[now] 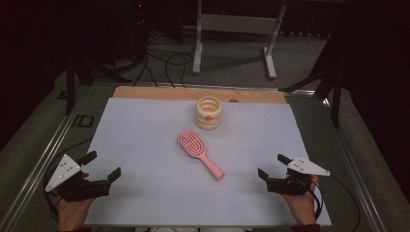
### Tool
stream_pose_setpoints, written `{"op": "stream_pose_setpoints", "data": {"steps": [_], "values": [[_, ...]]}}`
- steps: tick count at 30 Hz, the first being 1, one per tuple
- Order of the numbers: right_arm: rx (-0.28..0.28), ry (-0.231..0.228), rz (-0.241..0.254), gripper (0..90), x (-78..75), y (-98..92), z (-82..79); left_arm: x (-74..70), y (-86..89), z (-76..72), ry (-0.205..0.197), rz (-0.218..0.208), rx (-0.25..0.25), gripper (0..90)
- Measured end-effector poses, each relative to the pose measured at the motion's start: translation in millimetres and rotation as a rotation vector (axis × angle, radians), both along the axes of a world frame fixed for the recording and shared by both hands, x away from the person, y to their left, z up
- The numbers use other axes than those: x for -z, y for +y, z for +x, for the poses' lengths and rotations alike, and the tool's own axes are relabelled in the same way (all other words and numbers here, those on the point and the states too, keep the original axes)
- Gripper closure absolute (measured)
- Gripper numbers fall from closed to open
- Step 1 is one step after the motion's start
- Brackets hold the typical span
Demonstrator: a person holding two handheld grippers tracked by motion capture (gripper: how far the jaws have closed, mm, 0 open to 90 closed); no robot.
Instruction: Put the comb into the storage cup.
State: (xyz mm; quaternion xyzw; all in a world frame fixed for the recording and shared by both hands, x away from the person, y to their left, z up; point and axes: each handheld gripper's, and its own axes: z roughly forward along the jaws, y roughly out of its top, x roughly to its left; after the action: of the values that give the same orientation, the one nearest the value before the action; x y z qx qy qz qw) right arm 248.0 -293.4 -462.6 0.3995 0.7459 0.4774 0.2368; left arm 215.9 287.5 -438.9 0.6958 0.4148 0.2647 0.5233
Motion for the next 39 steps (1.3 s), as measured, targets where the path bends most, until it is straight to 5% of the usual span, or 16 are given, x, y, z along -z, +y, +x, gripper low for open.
{"op": "stream_pose_setpoints", "data": {"steps": [17,32,39], "values": [[0.002,0.024,-0.002,7.9,4.2,1.9,4.3,3.4,-1.5,4.0,-0.002,0.037,-0.015,0.2],[-0.022,0.028,0.015,7.9,-6.0,8.7,9.5,10.3,-0.2,7.4,0.027,0.061,-0.048,0.4],[-0.048,0.036,-0.017,7.8,-14.7,19.8,17.2,11.2,0.4,7.2,0.026,0.059,-0.057,0.2]]}}
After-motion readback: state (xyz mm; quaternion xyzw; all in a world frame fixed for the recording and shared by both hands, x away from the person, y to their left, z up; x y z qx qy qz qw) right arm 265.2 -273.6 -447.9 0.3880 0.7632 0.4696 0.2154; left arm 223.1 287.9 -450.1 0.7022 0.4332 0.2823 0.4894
